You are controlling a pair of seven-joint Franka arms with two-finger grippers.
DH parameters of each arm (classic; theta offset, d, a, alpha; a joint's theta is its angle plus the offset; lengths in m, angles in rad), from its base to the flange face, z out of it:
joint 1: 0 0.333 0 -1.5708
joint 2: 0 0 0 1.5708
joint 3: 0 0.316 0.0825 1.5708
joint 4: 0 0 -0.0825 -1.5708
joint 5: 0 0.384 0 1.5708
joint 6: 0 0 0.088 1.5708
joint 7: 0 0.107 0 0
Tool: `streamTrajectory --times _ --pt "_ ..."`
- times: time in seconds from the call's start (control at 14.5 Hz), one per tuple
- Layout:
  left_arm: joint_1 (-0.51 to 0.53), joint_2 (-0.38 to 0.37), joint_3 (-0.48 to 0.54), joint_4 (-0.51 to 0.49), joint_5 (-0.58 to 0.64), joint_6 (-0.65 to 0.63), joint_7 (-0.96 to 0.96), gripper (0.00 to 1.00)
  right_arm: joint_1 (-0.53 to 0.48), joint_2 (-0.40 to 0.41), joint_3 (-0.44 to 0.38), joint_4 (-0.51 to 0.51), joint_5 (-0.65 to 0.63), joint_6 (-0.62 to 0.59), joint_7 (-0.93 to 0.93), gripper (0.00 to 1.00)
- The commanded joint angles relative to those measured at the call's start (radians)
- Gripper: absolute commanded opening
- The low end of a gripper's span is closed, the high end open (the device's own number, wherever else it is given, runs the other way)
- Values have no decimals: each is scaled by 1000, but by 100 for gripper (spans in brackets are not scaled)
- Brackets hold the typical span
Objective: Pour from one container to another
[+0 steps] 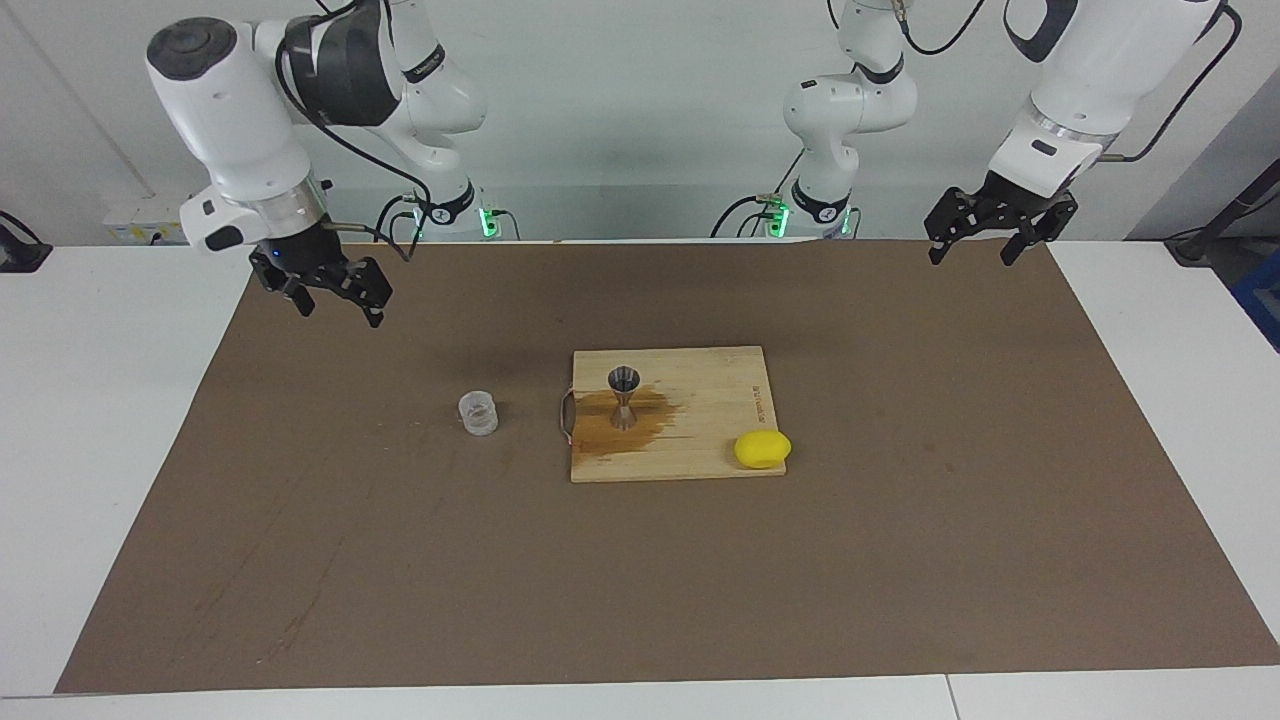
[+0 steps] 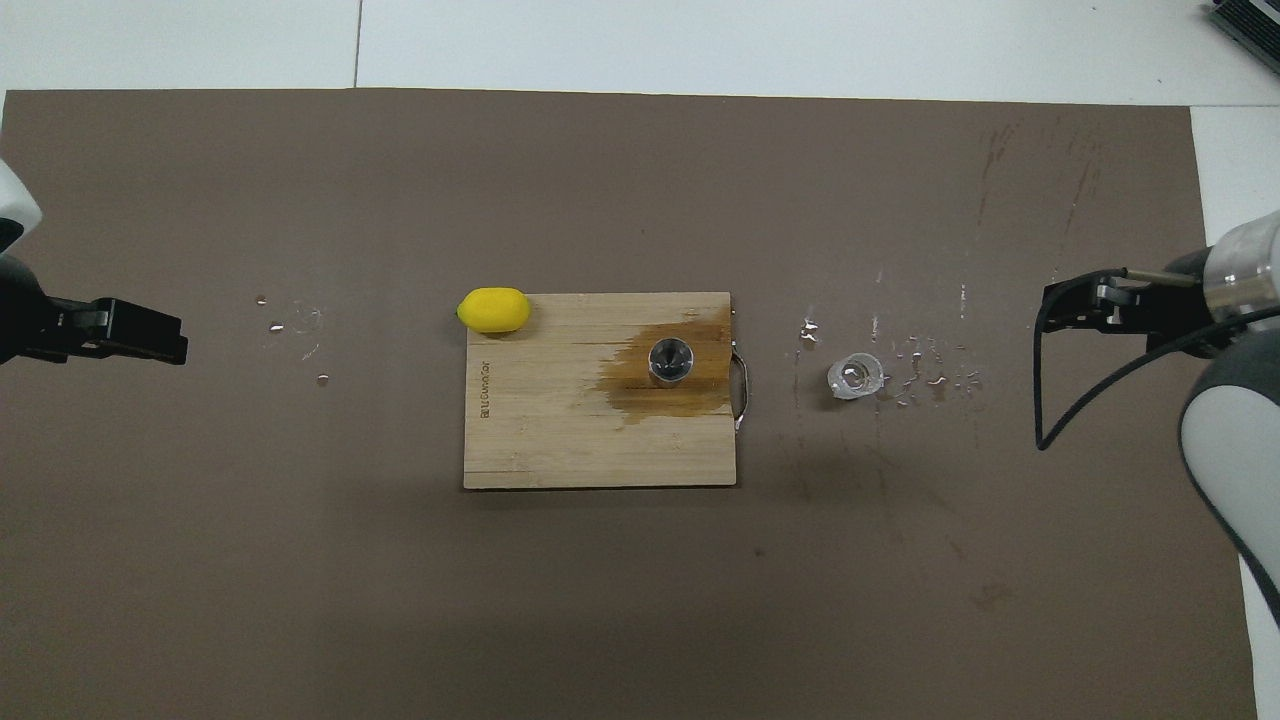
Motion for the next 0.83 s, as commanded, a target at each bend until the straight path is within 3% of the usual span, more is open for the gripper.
streamTrajectory --times 0.0,0.21,0.76 --pt "-5 -26 7 -24 -5 -8 -10 100 -11 35 4 119 -23 -103 -70 100" --pt "-5 -26 7 -24 -5 -8 -10 100 -14 70 2 242 -29 -249 -127 100" --pt "-5 -26 7 -24 -5 -9 -10 100 -8 63 5 217 -12 -283 -167 100"
